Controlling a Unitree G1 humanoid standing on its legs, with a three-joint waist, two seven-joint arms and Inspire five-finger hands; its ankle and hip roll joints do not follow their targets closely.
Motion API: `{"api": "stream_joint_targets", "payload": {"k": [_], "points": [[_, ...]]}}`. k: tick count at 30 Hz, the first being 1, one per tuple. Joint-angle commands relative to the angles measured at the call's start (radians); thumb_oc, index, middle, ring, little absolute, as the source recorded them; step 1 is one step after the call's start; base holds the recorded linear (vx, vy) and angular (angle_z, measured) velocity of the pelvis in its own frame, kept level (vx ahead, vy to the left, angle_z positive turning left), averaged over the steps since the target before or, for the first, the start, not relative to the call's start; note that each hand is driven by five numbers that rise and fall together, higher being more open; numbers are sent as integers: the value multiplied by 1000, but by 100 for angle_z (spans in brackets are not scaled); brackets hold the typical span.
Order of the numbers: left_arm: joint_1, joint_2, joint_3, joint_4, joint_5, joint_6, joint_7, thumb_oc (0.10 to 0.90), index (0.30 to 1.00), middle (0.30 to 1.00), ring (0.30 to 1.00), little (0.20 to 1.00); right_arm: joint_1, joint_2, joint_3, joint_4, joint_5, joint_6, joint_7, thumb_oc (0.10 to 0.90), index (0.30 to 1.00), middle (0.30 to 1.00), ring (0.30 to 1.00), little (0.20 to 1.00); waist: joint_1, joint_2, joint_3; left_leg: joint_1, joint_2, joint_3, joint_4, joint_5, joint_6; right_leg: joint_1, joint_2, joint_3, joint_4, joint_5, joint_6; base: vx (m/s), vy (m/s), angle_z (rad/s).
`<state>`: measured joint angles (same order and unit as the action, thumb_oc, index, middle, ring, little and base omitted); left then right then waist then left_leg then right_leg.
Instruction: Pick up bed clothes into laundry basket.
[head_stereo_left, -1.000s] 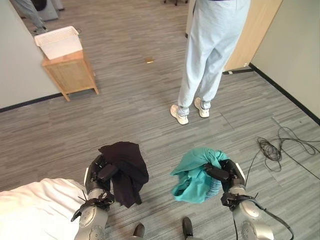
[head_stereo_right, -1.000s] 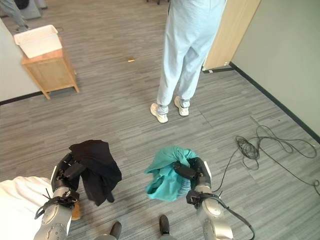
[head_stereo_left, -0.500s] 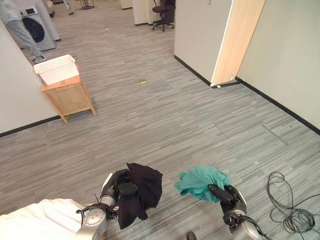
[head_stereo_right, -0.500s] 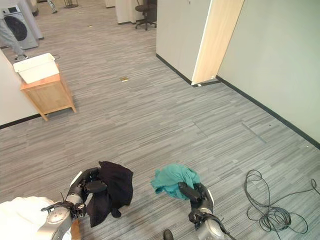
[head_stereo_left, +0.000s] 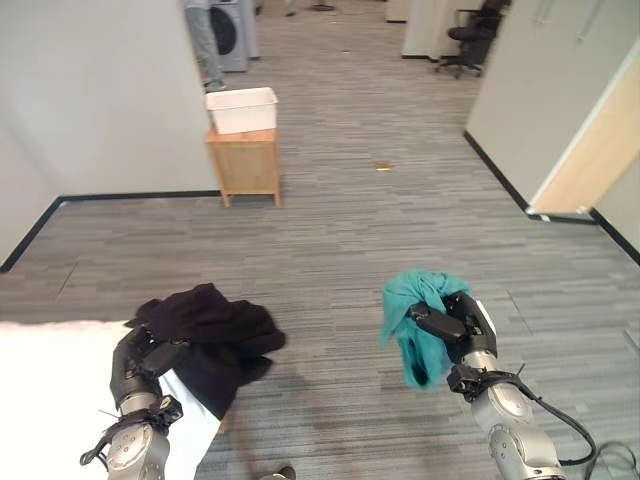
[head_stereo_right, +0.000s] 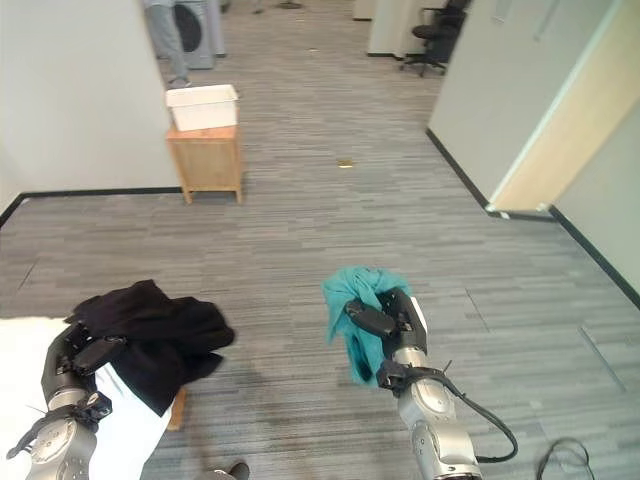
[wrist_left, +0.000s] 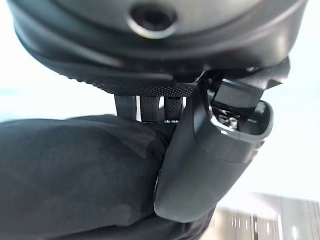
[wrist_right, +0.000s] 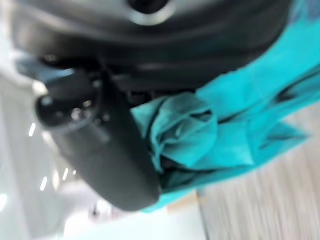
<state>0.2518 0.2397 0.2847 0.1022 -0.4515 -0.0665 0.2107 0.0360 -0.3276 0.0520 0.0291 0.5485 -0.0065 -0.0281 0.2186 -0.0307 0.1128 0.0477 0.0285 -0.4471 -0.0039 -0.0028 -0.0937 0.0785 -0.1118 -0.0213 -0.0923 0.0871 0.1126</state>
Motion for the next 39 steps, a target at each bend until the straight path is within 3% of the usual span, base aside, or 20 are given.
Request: {"api": "stream_joint_targets", "payload": {"k": [1,10,14,16,19,21,22,25,26,28,30,32,33,34,35,36,37,38,39], "points": [[-32,69,-26,-141,-10,-115,-39,400,300,300,300,300,-57,-9,-43,-112,-27,-110,20,400,300,300,300,300,-29,-27,-82,-69,-137,60,30,1,87,35,72,14,80,-197,-48,30,12,5],[-80,93,-55,-125,-19,-120,-32,400,300,300,300,300,-49,14,-27,-94,-5,-117,7,400,300,300,300,300,-45,-28,-74,-73,-138,88,37,-22,104,26,54,43,81,-198,-37,52,38,-4],[-82,93,-47,-122,-33,-127,-24,400,300,300,300,300,-69,17,-18,-93,-8,-121,5,400,300,300,300,300,-42,-18,-66,-80,-140,113,55,-42,120,-10,38,63,152,-213,-22,60,94,-32],[-88,101,-44,-117,-43,-128,-20,400,300,300,300,300,-81,24,-10,-97,-17,-124,6,400,300,300,300,300,-45,-6,-46,-71,-138,126,65,-65,140,-79,29,73,318,-231,0,64,126,-22],[-89,114,-45,-123,-33,-120,-23,400,300,300,300,300,-75,34,-2,-99,-35,-121,18,400,300,300,300,300,-66,21,-6,-48,-142,144,89,-94,166,-247,17,89,636,-81,34,80,179,-40],[-87,127,-42,-143,-15,-117,-30,400,300,300,300,300,-61,41,-6,-102,-53,-125,16,400,300,300,300,300,-85,44,17,-21,-128,147,102,-112,175,-329,0,65,739,-43,18,225,117,-39],[-93,147,-35,-173,0,-117,-38,400,300,300,300,300,-48,42,-20,-96,-49,-127,13,400,300,300,300,300,-108,53,29,2,-105,137,117,-140,170,-403,-22,27,736,-69,8,376,-23,-35],[-106,161,-25,-205,-11,-131,-54,400,300,300,300,300,-13,29,-65,-92,-41,-135,14,400,300,300,300,300,-165,40,26,87,-61,85,88,-173,139,-446,18,30,552,-109,15,490,-169,-9],[-122,169,-34,-206,-8,-133,-62,400,300,300,300,300,-3,17,-86,-85,-42,-137,8,400,300,300,300,300,-190,28,25,124,-49,63,77,-188,120,-444,22,30,392,-101,24,569,-236,58],[-141,176,-45,-200,-8,-136,-72,400,300,300,300,300,9,13,-102,-84,-38,-142,3,400,300,300,300,300,-219,28,17,170,-8,38,62,-204,102,-425,26,28,206,-71,40,482,-189,72],[-149,178,-52,-202,-7,-138,-76,400,300,300,300,300,10,7,-110,-82,-41,-139,1,400,300,300,300,300,-229,29,11,193,11,31,57,-205,87,-412,18,7,156,-45,52,440,-223,70],[-166,168,-71,-201,-2,-141,-92,400,300,300,300,300,5,-2,-111,-83,-31,-146,8,400,300,300,300,300,-241,19,-18,213,76,26,90,-148,43,-381,15,-21,141,-3,52,579,-344,77],[-166,167,-72,-201,-1,-141,-92,400,300,300,300,300,5,-3,-111,-81,-31,-147,8,400,300,300,300,300,-243,21,-20,212,79,25,88,-147,42,-381,16,-24,139,-2,51,329,-212,54],[-158,159,-74,-197,4,-134,-96,400,300,300,300,300,4,-8,-113,-79,-34,-146,12,400,300,300,300,300,-244,24,-32,205,106,31,124,-78,9,-375,25,-33,170,-13,35,498,-275,44],[-158,146,-80,-194,-6,-133,-100,400,300,300,300,300,-9,-19,-107,-58,-27,-151,13,400,300,300,300,300,-237,30,-42,155,135,61,253,133,-37,-326,50,-65,174,-35,10,512,-265,34],[-158,147,-80,-194,-6,-133,-100,400,300,300,300,300,-10,-19,-106,-57,-27,-151,13,400,300,300,300,300,-238,31,-45,154,136,62,253,131,-33,-325,50,-66,173,-40,12,488,-284,16],[-160,138,-81,-191,-20,-129,-96,400,300,300,300,300,-21,-26,-103,-60,-10,-157,9,400,300,300,300,300,-229,11,-35,99,124,79,378,202,-24,-289,52,-66,171,-52,-8,401,-324,-3],[-167,125,-84,-191,-50,-127,-97,400,300,300,300,300,-28,-26,-107,-74,8,-172,12,400,300,300,300,300,-222,-13,-19,23,117,117,509,224,14,-255,56,-61,175,-76,-39,478,-447,2],[-172,130,-93,-185,-53,-123,-106,400,300,300,300,300,-35,-40,-104,-65,5,-171,-3,400,300,300,300,300,-198,-32,-2,-45,80,125,583,207,42,-216,63,-38,170,-91,-55,474,-458,-2]]}}
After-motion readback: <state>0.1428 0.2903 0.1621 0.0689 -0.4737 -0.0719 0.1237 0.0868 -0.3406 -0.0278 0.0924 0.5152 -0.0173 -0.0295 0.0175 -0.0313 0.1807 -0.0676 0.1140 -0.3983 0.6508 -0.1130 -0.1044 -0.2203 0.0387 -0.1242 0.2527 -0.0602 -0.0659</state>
